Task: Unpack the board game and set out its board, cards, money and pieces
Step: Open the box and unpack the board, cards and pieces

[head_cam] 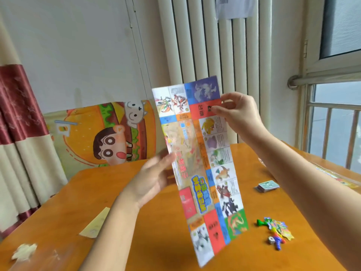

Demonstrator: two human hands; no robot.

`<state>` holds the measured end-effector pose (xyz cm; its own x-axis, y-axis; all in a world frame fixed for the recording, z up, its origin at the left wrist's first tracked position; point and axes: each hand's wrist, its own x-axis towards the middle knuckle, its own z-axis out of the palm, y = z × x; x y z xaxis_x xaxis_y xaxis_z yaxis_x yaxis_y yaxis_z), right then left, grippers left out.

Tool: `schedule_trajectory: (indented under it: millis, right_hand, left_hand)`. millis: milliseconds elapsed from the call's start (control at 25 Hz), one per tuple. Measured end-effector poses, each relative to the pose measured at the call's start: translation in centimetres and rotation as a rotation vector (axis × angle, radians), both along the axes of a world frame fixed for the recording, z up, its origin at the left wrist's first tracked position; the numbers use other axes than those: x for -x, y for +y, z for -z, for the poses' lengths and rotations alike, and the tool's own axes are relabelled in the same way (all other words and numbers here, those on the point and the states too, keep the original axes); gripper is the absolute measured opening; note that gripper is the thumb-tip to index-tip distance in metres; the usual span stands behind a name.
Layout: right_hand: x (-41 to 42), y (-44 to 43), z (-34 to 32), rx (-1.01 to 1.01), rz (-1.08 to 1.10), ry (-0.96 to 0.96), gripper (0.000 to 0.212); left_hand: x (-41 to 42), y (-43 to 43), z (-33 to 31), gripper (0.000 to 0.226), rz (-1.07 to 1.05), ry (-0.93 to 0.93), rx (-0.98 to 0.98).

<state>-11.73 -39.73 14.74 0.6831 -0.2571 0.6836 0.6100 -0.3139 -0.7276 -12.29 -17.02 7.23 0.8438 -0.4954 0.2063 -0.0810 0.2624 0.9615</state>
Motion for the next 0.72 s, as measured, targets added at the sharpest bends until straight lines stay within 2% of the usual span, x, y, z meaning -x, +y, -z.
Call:
schedule_trajectory:
  millis: [40, 160, 200, 320, 360, 440, 560, 640, 720]
  right_hand:
    - [-0.2, 0.0, -0.2, -0.046, 0.005, -0.006, 0.023]
    - [-0.8, -0.1, -0.1, -0.135, 0.032, -0.015, 0.024]
    - [-1.1, -0.2, 0.2, -0.098, 0.08, -0.012, 0.022]
    - [-1.3, -0.3, 1.2, 0.19, 0.352, -0.015, 0.01]
    - [-1.3, -0.3, 1.3, 0.238, 0.364, -0.029, 0.009]
    - [-1.1, 0.1, 1.6, 0.223, 0.183, 0.001, 0.014]
    - [-1.0, 1.3, 2.5, 0.167, -0.138, 0.236, 0.006]
    - [-1.4, 2.1, 3.3, 0.163, -0.242, 0.318, 0.006]
    - [-1.8, 2.5, 3.2, 0.087, -0.27, 0.319, 0.008]
  left_hand:
    - [0.3, 0.2, 0.7, 0.064, 0.04, 0.047, -0.059]
    - [1.1, 0.1, 2.7, 0.038, 0.022, 0.126, -0.242]
    - [1.1, 0.2, 3.2, 0.036, 0.028, 0.146, -0.234]
    - [0.8, 0.5, 3.9, 0.038, -0.006, 0.162, -0.158]
    - [0.6, 0.5, 4.0, 0.039, -0.026, 0.152, -0.153]
    - [0.2, 0.6, 4.1, 0.036, -0.029, 0.144, -0.139]
    - [-0.1, 0.9, 3.8, 0.032, -0.07, 0.133, -0.062]
    - [-0.5, 1.3, 3.6, 0.029, -0.171, 0.141, 0.01]
    - [-1.3, 2.2, 3.9, 0.037, -0.257, 0.183, 0.027]
